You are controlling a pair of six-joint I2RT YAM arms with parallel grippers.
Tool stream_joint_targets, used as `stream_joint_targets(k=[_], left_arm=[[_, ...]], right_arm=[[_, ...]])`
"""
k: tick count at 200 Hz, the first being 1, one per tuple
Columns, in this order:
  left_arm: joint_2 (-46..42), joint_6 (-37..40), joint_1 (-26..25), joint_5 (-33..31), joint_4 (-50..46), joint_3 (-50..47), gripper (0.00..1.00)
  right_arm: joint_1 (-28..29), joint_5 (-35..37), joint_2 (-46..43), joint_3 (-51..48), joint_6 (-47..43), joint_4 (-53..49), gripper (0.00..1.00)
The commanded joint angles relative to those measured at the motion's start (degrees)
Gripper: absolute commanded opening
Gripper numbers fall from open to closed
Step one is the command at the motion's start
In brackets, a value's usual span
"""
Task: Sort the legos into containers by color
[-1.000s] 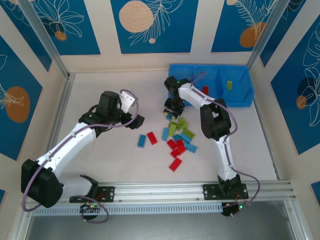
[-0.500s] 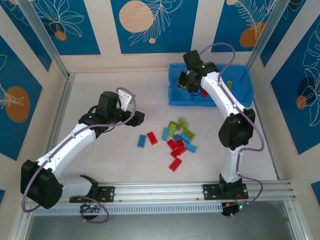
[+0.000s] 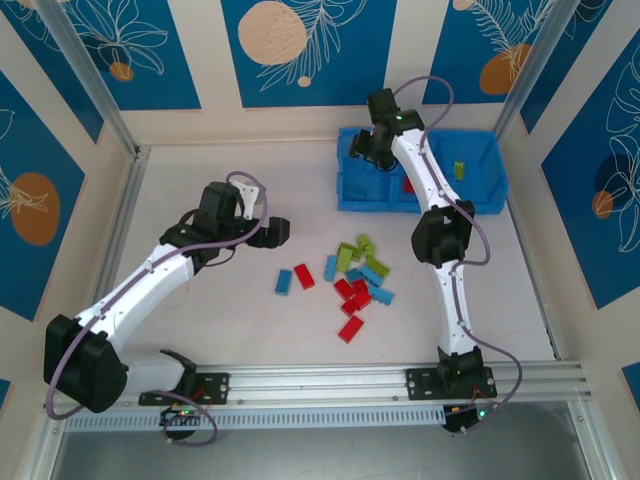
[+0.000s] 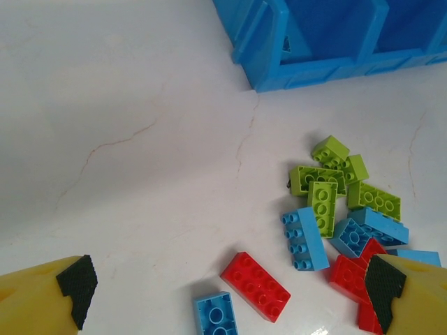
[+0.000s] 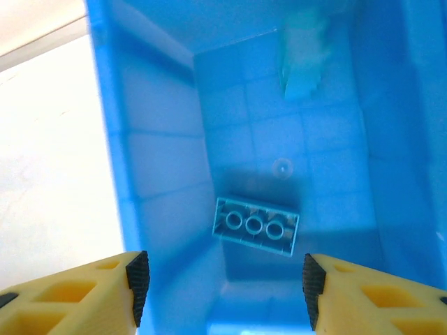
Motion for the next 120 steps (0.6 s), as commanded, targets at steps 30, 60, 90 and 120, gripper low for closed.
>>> stream_joint_targets(k=[30, 60, 90, 120], left_arm=[[-3.17, 0.54, 0.48, -3.98, 0.98, -0.24, 1.00], [-6.35, 0.10, 0.62, -10.45, 0.42, -2.41, 1.00], [-9.47, -0.28, 0.71, -14.92, -1.32, -4.14, 1.00], [-13.18, -1.72, 0.71, -16.40, -2.01, -6.38, 1.00]], right_arm=[[12.16, -3.98, -31.22, -38.63, -7.21, 14.12, 0.63], [23.76, -3.19, -34.46, -51.75, -15.72, 16.65, 0.62], [32.25, 0.32, -27.85, -51.26, -19.50, 12.53, 0.61], [34.46, 2.62, -23.52, -52.04, -19.64, 14.10, 0.60]])
